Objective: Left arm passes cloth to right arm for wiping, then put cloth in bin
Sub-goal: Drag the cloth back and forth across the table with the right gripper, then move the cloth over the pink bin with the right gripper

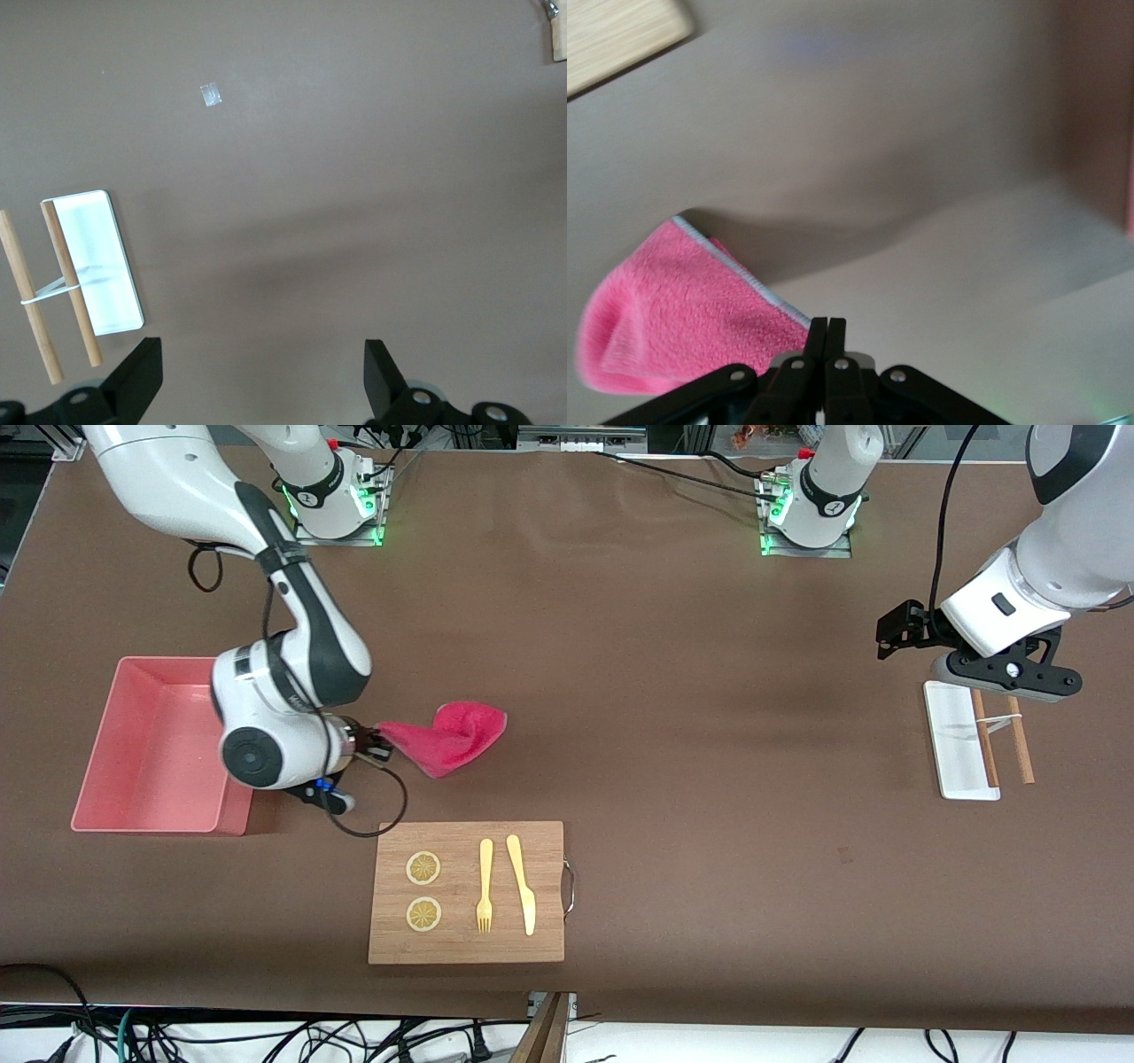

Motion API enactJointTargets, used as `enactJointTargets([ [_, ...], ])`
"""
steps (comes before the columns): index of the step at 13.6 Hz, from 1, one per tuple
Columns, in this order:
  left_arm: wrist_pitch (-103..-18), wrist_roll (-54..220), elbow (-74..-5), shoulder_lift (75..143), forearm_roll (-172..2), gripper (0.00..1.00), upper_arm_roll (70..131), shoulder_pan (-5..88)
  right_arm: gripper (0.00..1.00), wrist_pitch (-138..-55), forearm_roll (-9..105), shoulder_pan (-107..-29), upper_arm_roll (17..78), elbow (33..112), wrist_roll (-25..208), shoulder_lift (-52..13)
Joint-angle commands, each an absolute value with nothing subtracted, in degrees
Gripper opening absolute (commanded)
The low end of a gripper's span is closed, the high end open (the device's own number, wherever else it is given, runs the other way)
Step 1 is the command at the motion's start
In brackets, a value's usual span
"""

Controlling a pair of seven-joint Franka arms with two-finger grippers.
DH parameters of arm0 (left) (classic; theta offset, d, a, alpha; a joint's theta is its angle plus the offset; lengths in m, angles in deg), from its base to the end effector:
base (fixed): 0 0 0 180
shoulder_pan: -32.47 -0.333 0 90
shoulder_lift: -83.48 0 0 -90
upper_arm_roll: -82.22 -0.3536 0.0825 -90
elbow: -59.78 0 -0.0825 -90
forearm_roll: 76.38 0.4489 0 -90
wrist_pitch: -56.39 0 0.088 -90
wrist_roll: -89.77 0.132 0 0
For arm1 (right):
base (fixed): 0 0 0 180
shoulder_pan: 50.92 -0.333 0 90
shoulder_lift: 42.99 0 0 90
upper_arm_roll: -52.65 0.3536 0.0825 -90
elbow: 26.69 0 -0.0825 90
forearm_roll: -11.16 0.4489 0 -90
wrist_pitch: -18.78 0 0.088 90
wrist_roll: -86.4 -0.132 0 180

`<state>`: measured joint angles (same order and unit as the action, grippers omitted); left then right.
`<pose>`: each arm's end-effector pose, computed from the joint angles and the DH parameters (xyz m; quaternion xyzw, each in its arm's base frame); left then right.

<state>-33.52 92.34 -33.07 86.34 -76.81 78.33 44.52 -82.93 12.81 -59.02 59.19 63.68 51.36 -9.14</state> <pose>0.6225 -0.0912 0.5793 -0.9944 0.0932 0.0506 0.0004 0.6922 0.1758 0.2434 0.9629 -0.1823 -0.1949 0.0392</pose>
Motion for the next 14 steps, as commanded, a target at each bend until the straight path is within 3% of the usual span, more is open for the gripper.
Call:
enactJointTargets([
  [1,-32.82,91.62,-31.99,85.77,-75.59,1.0,78.62,44.42,0.0,-81.42,12.66,-59.71,54.25,64.19,61.4,-10.73],
  [5,-32.03,92.14,-31.98,85.94,-76.2,1.0,79.84,41.45,0.0,-79.24,12.66,-58.92,50.02,63.06,71.89,-12.92],
  [7,-31.77,91.62,-31.71,85.85,-76.29,1.0,83.35,37.76,0.0,-69.96,12.04,-58.57,50.02,56.14,72.34,-14.07],
  [10,-31.94,90.21,-31.63,85.94,-76.03,1.0,83.98,37.74,0.0,-55.36,11.43,-57.87,49.06,44.71,77.33,-15.21],
  [14,-32.47,90.12,-30.84,86.56,-76.02,1.0,83.98,37.83,0.0,-44.52,11.43,-56.72,42.83,36.87,89.71,-17.41],
])
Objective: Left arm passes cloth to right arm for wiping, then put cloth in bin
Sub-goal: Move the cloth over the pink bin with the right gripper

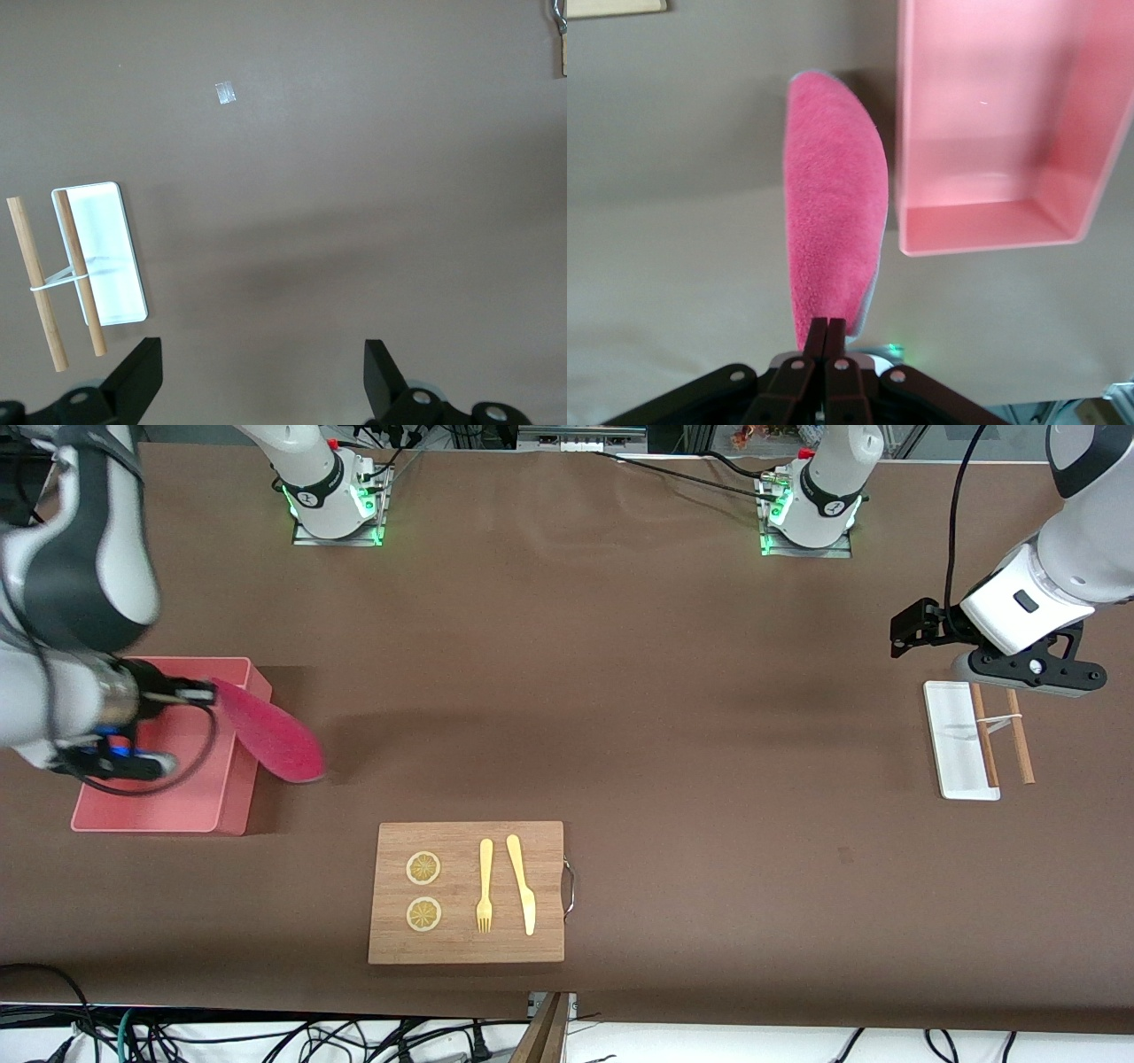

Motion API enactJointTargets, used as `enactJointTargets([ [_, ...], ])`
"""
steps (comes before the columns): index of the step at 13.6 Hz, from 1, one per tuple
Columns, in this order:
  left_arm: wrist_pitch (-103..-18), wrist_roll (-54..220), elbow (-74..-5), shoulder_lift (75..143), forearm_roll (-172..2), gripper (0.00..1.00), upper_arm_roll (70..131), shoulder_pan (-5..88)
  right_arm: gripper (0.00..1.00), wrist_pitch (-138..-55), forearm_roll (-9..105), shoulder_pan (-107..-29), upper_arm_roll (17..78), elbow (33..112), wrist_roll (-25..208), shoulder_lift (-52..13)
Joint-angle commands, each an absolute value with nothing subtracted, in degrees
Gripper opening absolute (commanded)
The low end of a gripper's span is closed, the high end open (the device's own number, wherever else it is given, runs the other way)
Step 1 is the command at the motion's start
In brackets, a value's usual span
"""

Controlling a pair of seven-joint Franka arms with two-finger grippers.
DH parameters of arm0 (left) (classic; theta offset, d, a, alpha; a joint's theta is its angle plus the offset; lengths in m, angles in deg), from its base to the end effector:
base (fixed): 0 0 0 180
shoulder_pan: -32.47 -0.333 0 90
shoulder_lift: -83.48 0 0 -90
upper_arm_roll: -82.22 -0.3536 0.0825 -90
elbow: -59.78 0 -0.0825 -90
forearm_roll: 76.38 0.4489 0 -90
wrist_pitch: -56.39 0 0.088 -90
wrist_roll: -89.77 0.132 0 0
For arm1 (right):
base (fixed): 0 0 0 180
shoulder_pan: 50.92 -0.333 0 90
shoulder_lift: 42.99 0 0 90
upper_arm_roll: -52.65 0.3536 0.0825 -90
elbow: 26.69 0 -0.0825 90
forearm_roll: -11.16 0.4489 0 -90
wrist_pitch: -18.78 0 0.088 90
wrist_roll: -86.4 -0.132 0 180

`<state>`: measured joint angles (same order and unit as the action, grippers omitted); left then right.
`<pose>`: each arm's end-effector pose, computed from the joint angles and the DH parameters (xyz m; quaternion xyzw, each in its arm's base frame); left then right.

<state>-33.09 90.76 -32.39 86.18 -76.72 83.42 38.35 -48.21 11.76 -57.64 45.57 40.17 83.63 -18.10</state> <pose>0.6237 -0.0780 0.5867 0.9964 -0.0702 -0.0471 0.0010 0.6988 0.0156 0.5328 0.9765 -0.0257 -0.2123 0.0259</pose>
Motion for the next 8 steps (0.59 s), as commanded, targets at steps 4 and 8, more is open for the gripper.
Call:
enactJointTargets([
  [4,-32.47,90.3,-30.75,86.38,-76.29,1.0,84.07,38.09,0.0,-43.44,5.74,-56.2,35.97,36.15,104.72,-18.55],
  [8,-33.17,90.65,-30.66,86.47,-77.95,1.0,84.07,38.09,0.0,-49.15,2.11,-55.14,30.07,37.11,119.17,-17.76],
])
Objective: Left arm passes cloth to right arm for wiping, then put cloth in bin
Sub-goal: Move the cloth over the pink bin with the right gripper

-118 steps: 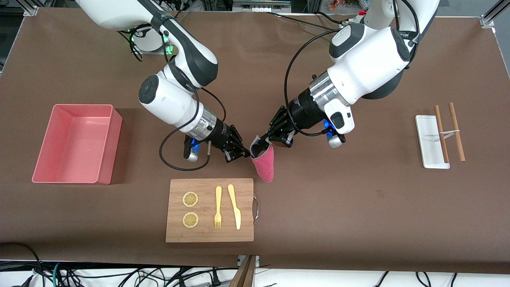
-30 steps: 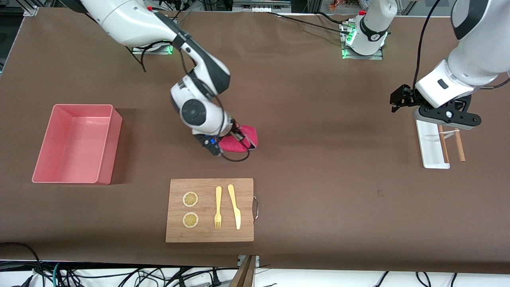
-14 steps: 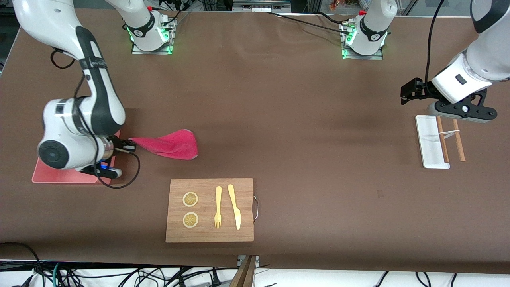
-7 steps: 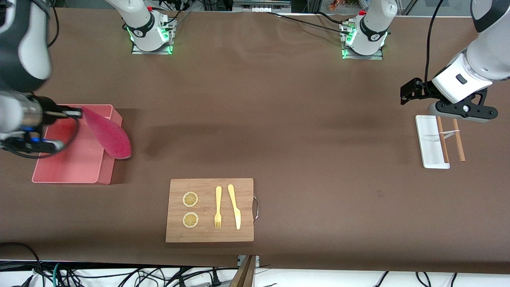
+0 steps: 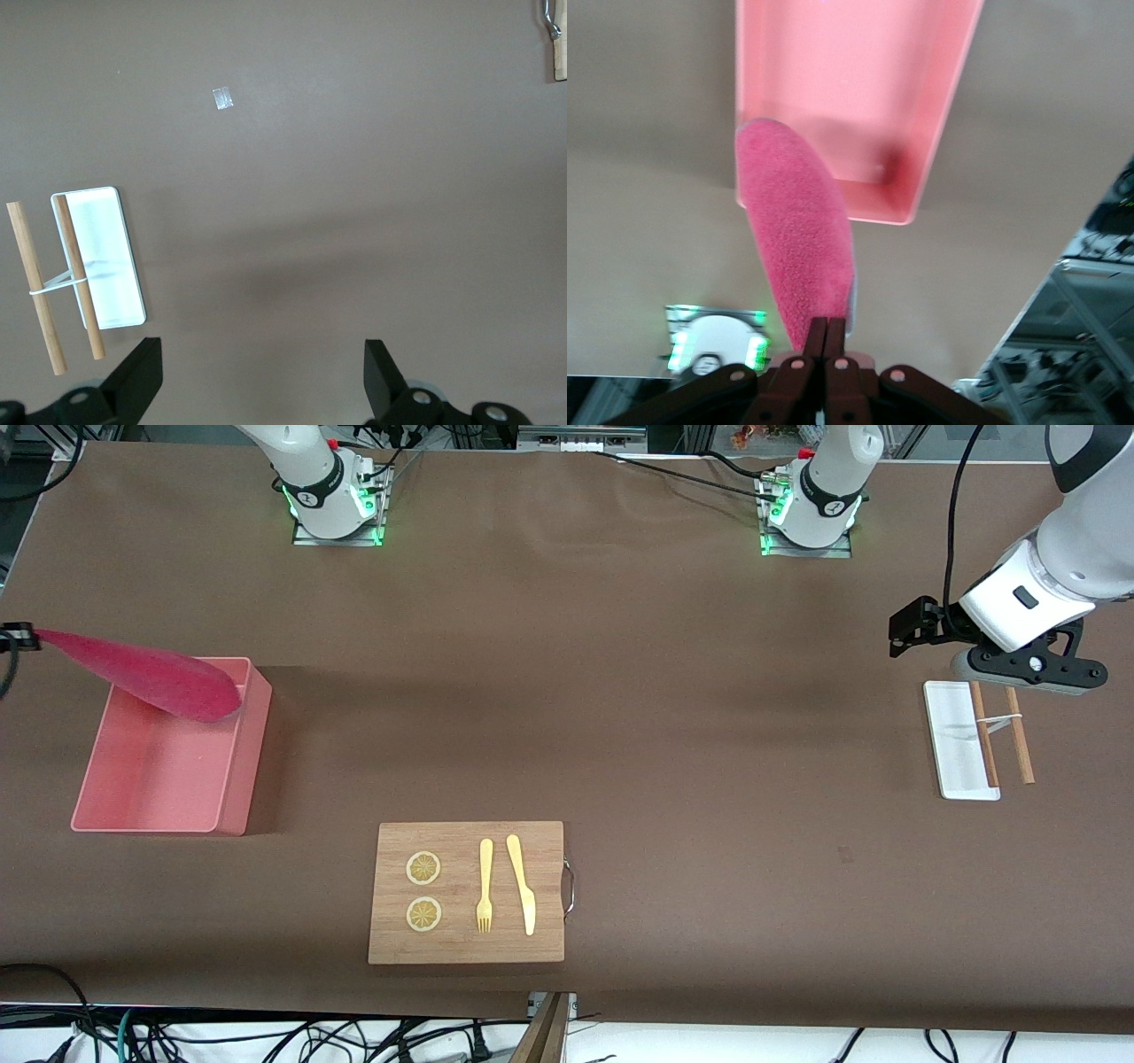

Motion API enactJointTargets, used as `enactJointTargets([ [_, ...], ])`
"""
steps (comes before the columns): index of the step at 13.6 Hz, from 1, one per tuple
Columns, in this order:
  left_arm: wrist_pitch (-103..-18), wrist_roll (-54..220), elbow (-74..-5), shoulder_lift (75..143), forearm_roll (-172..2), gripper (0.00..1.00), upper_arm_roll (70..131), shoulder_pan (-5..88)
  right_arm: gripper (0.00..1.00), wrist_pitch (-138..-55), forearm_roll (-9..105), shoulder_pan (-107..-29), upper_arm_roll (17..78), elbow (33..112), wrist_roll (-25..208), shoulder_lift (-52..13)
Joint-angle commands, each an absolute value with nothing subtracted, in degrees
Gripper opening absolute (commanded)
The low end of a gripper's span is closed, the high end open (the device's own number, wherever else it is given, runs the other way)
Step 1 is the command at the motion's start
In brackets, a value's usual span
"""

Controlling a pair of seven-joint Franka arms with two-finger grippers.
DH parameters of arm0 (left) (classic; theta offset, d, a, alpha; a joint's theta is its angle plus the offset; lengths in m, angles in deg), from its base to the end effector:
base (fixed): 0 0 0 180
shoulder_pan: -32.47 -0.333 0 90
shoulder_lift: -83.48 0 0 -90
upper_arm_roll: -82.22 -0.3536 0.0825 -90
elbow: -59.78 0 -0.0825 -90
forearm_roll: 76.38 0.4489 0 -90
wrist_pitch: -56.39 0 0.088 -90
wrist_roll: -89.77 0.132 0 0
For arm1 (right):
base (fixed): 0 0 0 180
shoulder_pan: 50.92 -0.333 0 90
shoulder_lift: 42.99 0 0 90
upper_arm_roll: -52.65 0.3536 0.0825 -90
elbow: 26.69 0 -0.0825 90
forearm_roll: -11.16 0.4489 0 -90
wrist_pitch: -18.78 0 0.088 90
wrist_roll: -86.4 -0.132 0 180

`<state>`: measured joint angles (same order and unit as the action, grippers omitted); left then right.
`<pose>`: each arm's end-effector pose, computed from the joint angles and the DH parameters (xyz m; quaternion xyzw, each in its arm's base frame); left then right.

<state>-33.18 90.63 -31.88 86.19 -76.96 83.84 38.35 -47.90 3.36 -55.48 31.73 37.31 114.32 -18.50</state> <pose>0.6241 -0.0832 0.5915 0.9965 -0.0727 -0.0421 0.0033 0.6763 -0.1605 0.5791 0.9711 0.0845 -0.2133 0.0661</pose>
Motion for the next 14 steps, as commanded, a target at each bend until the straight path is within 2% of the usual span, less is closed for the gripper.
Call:
enactJointTargets([
  [1,-33.17,90.91,-30.66,86.47,-78.05,1.0,84.07,38.01,0.0,-49.6,2.2,-54.7,29.89,38.51,119.36,-17.33],
  [5,-32.73,90.47,-30.75,86.21,-77.96,1.0,84.16,38.27,0.0,-55.22,3.33,-54.7,30.06,42.04,117.61,-15.05],
  [7,-32.82,90.3,-30.75,86.21,-78.05,1.0,84.16,38.27,0.0,-57.32,7.71,-54.7,30.07,43.35,113.84,-12.76],
  [11,-33.08,89.86,-30.66,86.38,-78.05,1.0,84.24,38.53,0.0,-69.79,10.98,-55.23,30.33,52.4,112.24,-11.26],
  [14,-32.91,88.19,-30.66,86.38,-78.05,1.0,85.39,38.53,0.0,-74.11,13.01,-55.31,31.29,53.73,109.35,-7.58],
])
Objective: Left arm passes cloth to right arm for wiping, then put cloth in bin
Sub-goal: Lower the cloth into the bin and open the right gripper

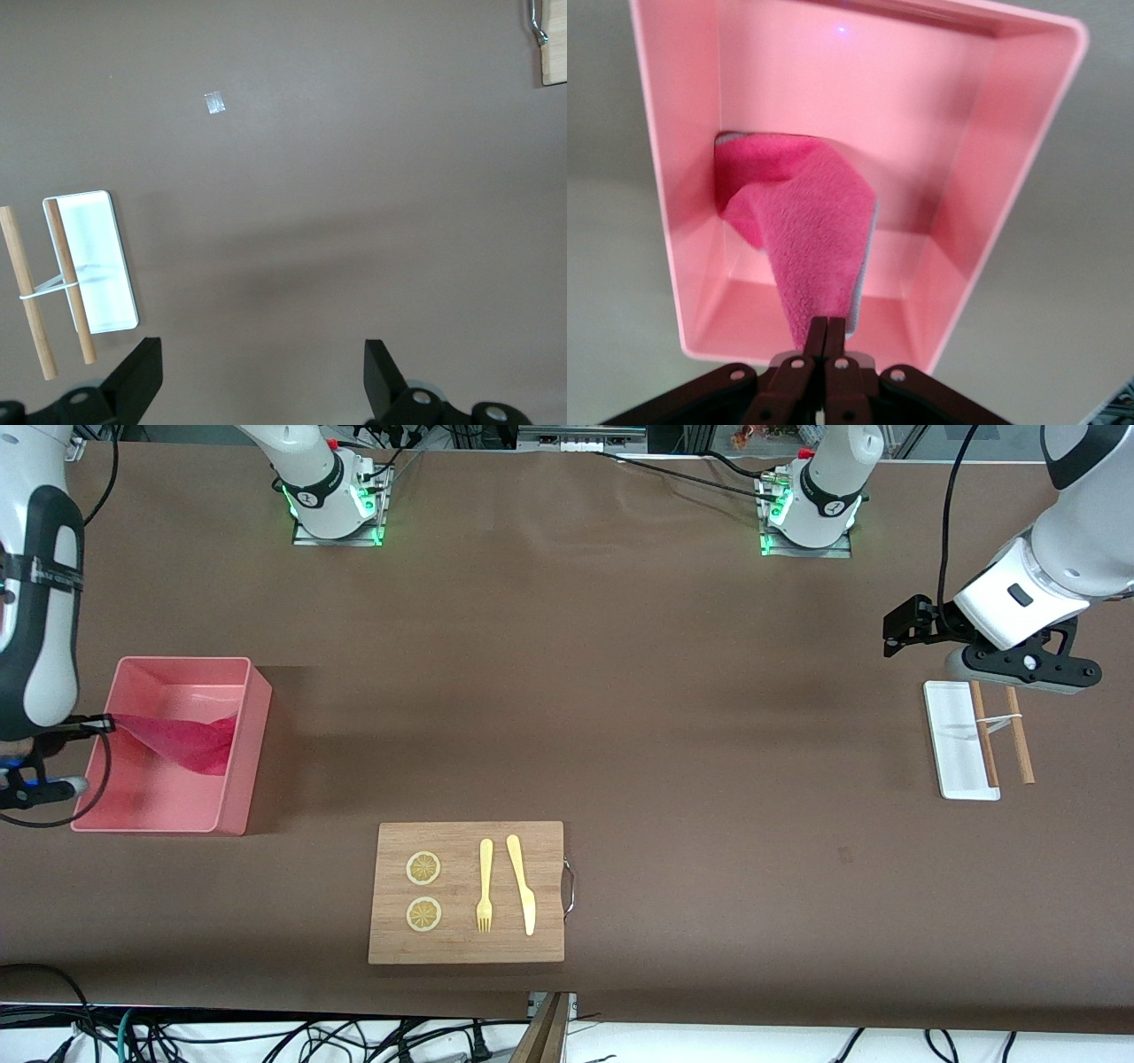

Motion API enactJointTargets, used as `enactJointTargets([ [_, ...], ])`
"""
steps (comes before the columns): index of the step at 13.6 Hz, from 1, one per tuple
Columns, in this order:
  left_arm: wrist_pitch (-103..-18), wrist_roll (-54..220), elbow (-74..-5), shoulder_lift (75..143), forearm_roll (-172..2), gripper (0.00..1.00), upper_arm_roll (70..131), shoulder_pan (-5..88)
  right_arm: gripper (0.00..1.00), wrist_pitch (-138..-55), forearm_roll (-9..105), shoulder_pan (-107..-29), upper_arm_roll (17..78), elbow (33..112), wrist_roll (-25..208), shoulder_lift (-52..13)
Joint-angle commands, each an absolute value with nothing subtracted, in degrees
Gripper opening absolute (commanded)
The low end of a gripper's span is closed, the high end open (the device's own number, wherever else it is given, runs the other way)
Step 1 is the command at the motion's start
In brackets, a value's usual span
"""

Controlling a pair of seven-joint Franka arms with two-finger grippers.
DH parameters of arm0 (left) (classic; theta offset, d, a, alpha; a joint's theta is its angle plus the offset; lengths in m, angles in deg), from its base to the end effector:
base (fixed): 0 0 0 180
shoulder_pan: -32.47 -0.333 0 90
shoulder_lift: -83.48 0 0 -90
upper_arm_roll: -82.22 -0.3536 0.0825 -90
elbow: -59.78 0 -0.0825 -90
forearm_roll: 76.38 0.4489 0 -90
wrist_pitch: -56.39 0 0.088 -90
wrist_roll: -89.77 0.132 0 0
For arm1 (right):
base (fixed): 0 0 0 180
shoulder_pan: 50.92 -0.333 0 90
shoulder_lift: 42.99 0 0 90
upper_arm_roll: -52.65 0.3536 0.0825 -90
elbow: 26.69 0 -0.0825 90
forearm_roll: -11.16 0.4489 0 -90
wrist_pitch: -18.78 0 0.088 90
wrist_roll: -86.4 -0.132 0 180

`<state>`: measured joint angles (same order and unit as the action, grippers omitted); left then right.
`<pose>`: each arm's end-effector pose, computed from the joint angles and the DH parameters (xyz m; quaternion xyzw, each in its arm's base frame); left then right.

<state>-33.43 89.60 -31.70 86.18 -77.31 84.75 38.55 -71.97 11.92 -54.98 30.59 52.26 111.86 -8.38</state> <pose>0.6231 -0.0959 0.5936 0.9965 -0.0733 -0.0386 0.0062 0.7209 -0.1808 0.3430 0.9760 0.0739 -0.2024 0.0320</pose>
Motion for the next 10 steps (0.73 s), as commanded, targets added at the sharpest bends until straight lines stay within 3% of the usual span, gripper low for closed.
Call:
enactJointTargets([
  [1,-32.82,88.02,-30.66,86.38,-78.05,1.0,85.39,38.53,0.0,-76.12,13.09,-55.31,31.38,54.51,109.08,-6.7],
  [7,-32.03,88.02,-30.66,85.77,-78.05,1.0,85.91,38.45,0.0,-89.23,14.24,-55.23,32.09,62.08,109.08,-5.9],
  [8,-32.03,88.01,-30.66,85.77,-78.05,1.0,86.0,38.45,0.57,-89.67,14.5,-55.23,32.09,62.34,109.08,-5.9],
  [9,-32.03,88.01,-30.66,85.77,-78.05,1.0,85.92,38.45,1.0,-88.98,14.85,-55.23,32.09,62.26,109.08,-6.33],
  [10,-32.03,88.01,-30.66,85.77,-78.05,1.0,85.91,38.45,1.0,-88.63,14.94,-55.23,32.09,62.0,109.42,-7.29],
])
